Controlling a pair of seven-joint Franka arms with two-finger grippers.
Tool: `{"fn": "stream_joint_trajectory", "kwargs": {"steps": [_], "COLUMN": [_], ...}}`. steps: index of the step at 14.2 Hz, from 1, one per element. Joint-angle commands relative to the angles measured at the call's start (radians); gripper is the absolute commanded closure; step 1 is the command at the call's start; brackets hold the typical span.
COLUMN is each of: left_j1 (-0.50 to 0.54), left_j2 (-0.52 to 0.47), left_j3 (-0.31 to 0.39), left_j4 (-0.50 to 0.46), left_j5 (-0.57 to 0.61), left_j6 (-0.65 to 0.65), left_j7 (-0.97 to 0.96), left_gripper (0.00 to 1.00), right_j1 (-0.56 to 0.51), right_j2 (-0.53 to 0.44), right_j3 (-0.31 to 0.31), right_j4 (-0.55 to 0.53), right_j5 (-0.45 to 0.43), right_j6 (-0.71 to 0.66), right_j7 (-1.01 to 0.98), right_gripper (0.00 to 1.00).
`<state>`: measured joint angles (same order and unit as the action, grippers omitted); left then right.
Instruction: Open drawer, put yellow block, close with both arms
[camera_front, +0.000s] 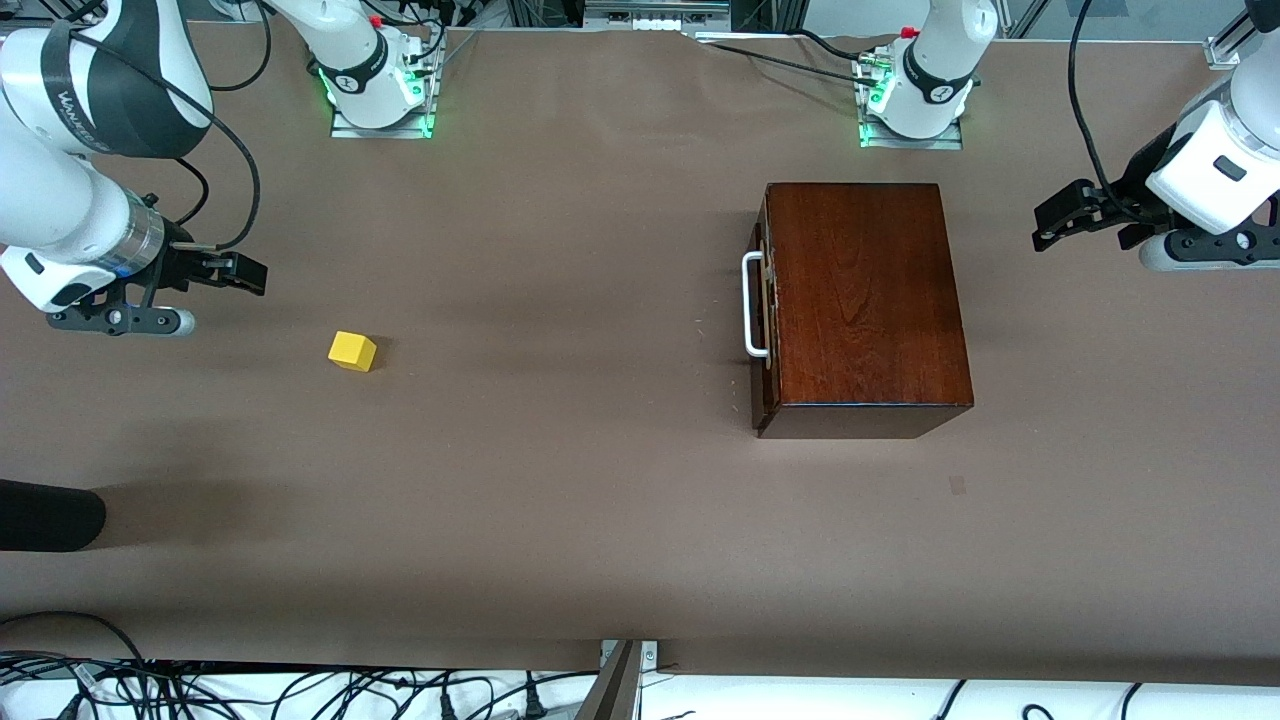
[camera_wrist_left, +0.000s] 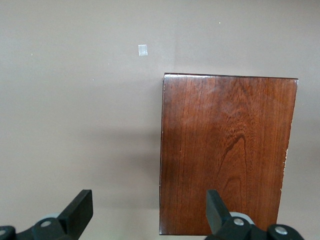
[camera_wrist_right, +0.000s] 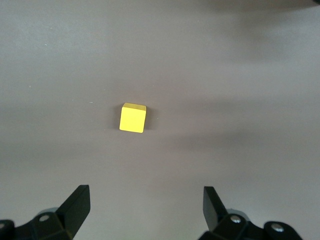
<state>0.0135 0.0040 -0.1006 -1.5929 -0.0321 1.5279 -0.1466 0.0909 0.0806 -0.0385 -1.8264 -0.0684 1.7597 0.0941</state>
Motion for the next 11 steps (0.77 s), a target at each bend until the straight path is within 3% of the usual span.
{"fn": "stream_joint_trajectory", "kwargs": {"steps": [1, 3, 7, 11], "left_j1": [0.000, -0.015, -0.027, -0.185], "left_j2": [0.019, 0.051, 0.132, 0.203], "left_j3": [-0.013, -0.017, -0.108, -0.131], "left_j4": [0.017, 0.027, 0.102, 0.145], "left_j5": [-0.003, -0.011, -0.011, -0.005], "left_j6": [0.006, 0.006, 0.005, 0.009], "left_j7": [0.002, -0.005, -0.114, -0.313], "left_gripper": [0.00, 0.00, 0.00, 0.00], "right_j1": [0.003, 0.003, 0.000, 0.001], "right_j2": [0.025, 0.025, 0.027, 0.033], "right_j3": [-0.001, -0.001, -0.001, -0.001], "right_j4": [0.032, 0.032, 0.032, 0.032], "right_j5": [0.015, 0.015, 0.015, 0.015], "right_j6": [-0.016, -0.016, -0.016, -0.016], "right_j7": [-0.004, -0.005, -0.010, -0.004], "right_gripper": [0.00, 0.00, 0.00, 0.00]}}
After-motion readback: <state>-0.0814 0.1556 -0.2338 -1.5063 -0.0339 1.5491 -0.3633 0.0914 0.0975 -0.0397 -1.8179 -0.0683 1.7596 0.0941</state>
